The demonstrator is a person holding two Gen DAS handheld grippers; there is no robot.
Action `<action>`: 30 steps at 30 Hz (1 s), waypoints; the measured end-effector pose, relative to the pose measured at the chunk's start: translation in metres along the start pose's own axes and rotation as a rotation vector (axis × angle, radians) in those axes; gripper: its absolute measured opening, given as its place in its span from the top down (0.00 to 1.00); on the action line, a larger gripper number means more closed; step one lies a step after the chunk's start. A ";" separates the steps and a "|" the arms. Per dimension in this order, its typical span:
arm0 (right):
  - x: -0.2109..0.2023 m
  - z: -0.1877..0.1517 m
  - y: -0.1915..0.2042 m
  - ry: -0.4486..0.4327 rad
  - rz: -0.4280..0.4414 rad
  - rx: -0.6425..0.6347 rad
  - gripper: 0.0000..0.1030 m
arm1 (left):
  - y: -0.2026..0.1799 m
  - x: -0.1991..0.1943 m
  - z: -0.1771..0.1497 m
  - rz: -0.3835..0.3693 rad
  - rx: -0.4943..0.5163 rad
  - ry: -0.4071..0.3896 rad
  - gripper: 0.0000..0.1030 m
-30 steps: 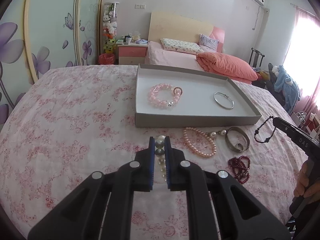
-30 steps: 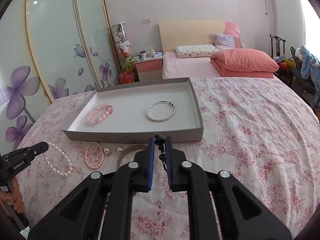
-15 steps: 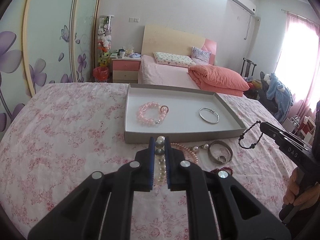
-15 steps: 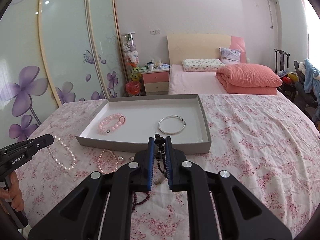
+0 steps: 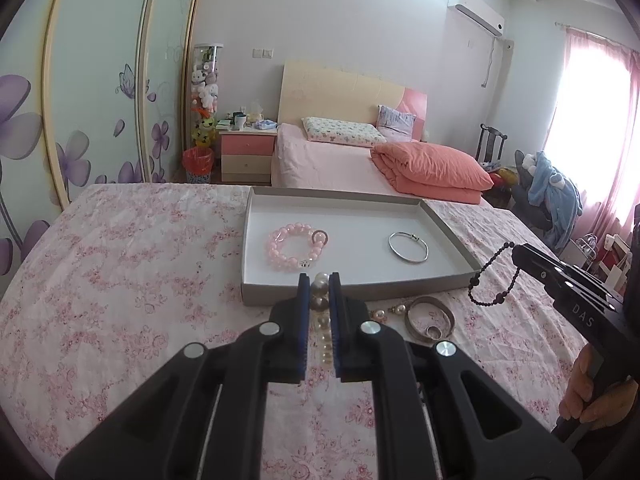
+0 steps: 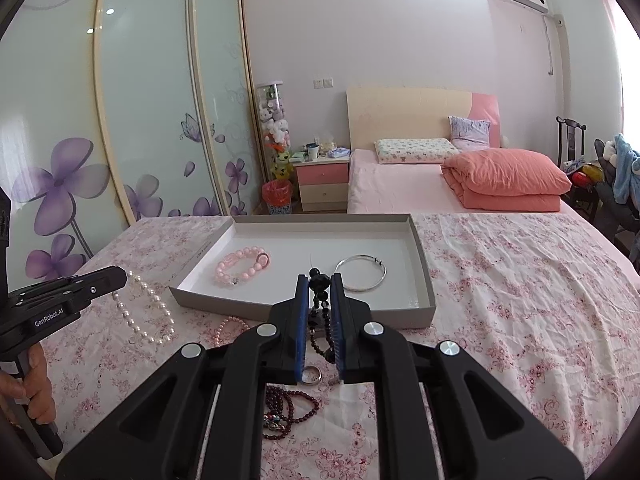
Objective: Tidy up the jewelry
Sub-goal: 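Carry both bracelets into the tray and open both tools to release them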
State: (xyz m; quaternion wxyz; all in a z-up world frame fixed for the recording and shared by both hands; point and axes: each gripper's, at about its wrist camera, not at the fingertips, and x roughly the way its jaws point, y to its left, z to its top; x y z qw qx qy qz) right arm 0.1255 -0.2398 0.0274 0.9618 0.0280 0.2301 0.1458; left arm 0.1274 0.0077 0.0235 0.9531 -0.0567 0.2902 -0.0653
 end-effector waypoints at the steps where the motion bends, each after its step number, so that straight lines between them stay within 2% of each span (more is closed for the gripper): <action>1: 0.000 0.001 0.001 -0.006 -0.002 -0.005 0.88 | -0.001 0.000 0.002 0.001 0.002 -0.004 0.90; 8: 0.008 0.013 0.005 -0.033 -0.005 -0.022 0.88 | -0.002 0.006 0.022 -0.008 0.001 -0.023 0.90; 13: 0.024 0.025 0.006 -0.043 -0.012 -0.032 0.88 | -0.004 0.026 0.042 -0.014 0.001 -0.018 0.90; 23: 0.075 0.038 -0.001 -0.008 -0.032 -0.014 0.88 | -0.007 0.080 0.070 -0.007 0.008 0.015 0.90; 30: 0.114 0.041 -0.011 0.040 -0.035 0.019 0.88 | -0.003 0.116 0.076 0.008 0.011 0.035 0.90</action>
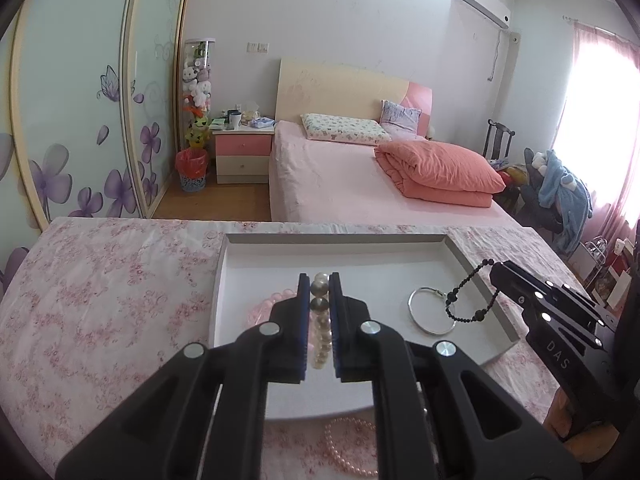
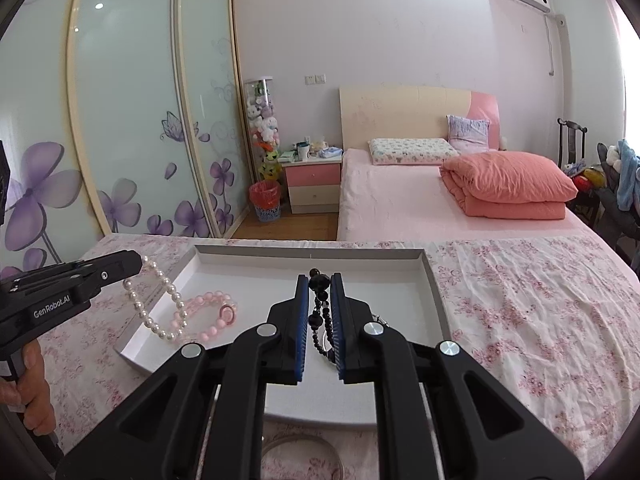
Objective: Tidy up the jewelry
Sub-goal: 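Carry both bracelets into the tray and open both tools to release them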
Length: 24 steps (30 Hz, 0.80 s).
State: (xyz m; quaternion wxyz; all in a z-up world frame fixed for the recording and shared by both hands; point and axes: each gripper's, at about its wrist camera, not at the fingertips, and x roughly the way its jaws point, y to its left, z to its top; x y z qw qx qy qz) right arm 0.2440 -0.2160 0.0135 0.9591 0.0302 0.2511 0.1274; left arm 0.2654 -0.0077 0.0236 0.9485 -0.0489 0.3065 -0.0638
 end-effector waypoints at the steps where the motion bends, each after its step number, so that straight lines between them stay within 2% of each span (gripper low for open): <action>1: 0.005 0.001 -0.001 0.006 0.000 0.005 0.88 | 0.001 0.005 0.000 0.000 0.000 0.006 0.90; 10: 0.037 0.003 -0.005 0.066 -0.001 0.046 0.88 | 0.006 0.039 0.001 0.002 -0.008 0.043 0.90; 16: 0.044 0.002 -0.007 0.095 -0.003 0.062 0.88 | 0.004 0.050 0.001 0.003 -0.015 0.053 0.90; 17: 0.045 0.002 -0.007 0.098 -0.001 0.065 0.86 | 0.004 0.051 0.001 0.003 -0.017 0.056 0.90; 20: 0.044 0.001 -0.011 0.097 -0.009 0.075 0.65 | 0.007 0.053 0.000 0.008 -0.025 0.059 0.86; 24: 0.041 -0.002 -0.014 0.102 -0.013 0.081 0.63 | 0.009 0.052 -0.002 0.010 -0.031 0.061 0.80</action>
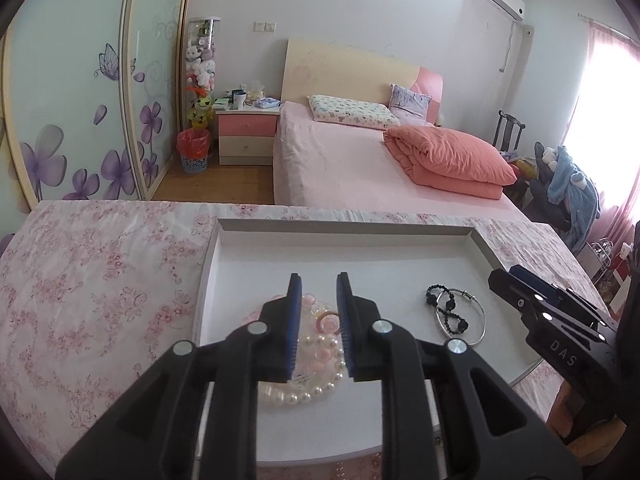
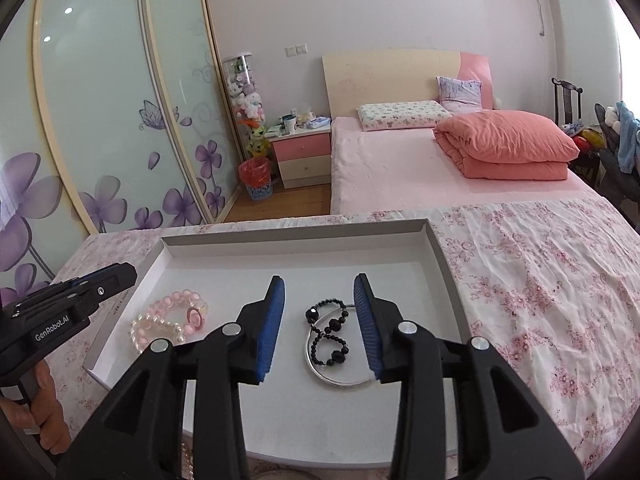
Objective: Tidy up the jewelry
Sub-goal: 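Carry both bracelets into the tray and open both tools to release them, then lift both tools out of the tray toward the jewelry row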
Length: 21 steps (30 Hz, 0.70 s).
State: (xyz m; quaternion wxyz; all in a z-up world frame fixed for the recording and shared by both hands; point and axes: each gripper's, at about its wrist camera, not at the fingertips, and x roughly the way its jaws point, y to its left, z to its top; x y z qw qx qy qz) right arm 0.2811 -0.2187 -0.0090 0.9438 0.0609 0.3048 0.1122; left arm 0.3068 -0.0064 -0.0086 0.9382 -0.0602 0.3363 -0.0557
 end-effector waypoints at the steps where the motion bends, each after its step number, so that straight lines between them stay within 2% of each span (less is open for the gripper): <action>1: 0.000 -0.001 -0.001 0.002 -0.001 0.000 0.63 | 0.001 -0.001 0.000 0.000 -0.002 0.000 0.80; 12: -0.027 -0.022 -0.005 0.017 0.010 -0.007 0.63 | 0.008 -0.031 -0.020 -0.004 -0.009 -0.001 0.76; 21: -0.074 -0.063 0.005 0.062 0.059 -0.040 0.63 | 0.020 -0.079 -0.075 -0.005 -0.011 0.013 0.73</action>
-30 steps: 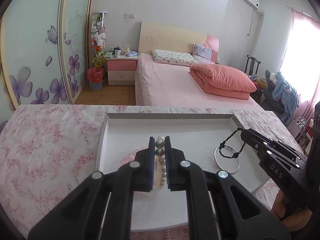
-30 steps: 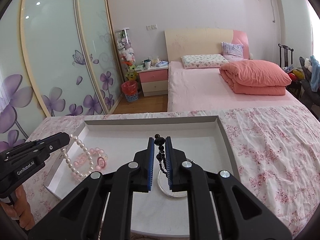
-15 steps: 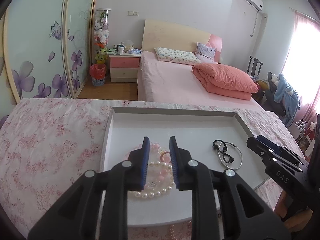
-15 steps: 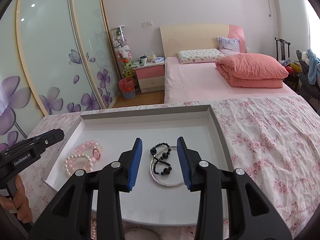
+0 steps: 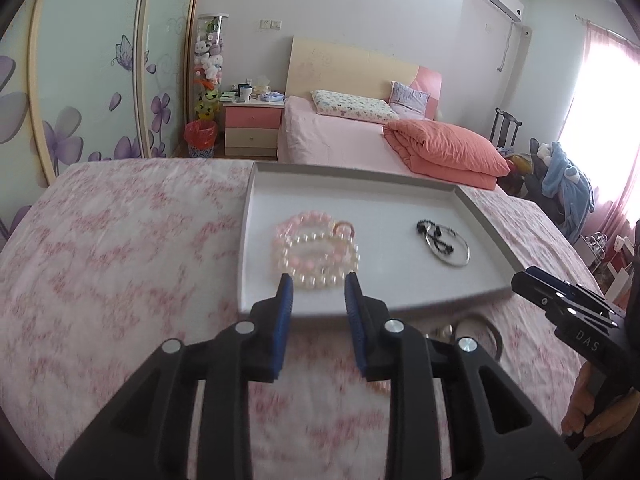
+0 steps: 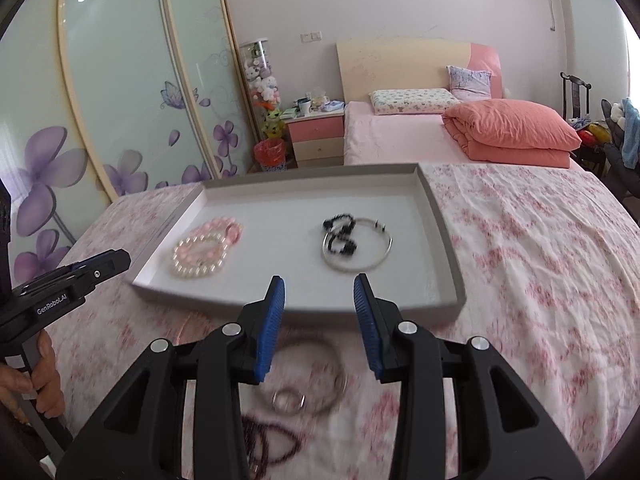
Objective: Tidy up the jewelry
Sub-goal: 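Lift both tools out of the tray toward the jewelry row, then lower the right tool onto the dark red bead strand and close it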
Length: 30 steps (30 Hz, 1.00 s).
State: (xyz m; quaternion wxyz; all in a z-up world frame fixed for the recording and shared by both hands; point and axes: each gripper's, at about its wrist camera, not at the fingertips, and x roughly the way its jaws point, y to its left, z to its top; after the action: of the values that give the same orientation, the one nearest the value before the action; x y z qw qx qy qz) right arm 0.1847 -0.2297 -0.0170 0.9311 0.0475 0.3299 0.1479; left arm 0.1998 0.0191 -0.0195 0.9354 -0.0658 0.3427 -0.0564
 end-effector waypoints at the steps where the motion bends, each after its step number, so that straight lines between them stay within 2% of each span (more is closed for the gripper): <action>1: -0.004 -0.005 0.002 0.007 0.006 -0.004 0.63 | 0.001 -0.004 -0.005 -0.003 0.000 0.005 0.73; 9: -0.020 -0.045 0.014 0.089 0.030 -0.020 0.63 | 0.009 -0.033 -0.043 -0.002 0.010 0.017 0.69; 14: -0.022 -0.062 0.019 0.141 0.044 -0.017 0.63 | 0.009 -0.039 -0.055 0.010 0.027 0.018 0.68; 16: -0.021 -0.065 0.024 0.156 0.047 -0.025 0.59 | 0.011 -0.040 -0.057 0.010 0.017 0.020 0.68; 18: -0.020 -0.066 0.030 0.163 0.050 -0.038 0.49 | 0.013 -0.039 -0.058 0.014 0.008 0.022 0.67; 21: -0.018 -0.069 0.040 0.171 0.037 -0.060 0.43 | 0.014 -0.038 -0.059 0.019 0.002 0.030 0.67; 30: 0.001 -0.074 0.056 0.236 -0.048 -0.129 0.39 | 0.013 -0.036 -0.059 0.020 0.001 0.033 0.65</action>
State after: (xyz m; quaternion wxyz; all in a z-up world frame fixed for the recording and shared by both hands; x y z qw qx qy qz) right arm 0.1255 -0.1763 -0.0647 0.8903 -0.0379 0.4279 0.1509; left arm 0.1352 0.0327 -0.0438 0.9302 -0.0609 0.3586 -0.0484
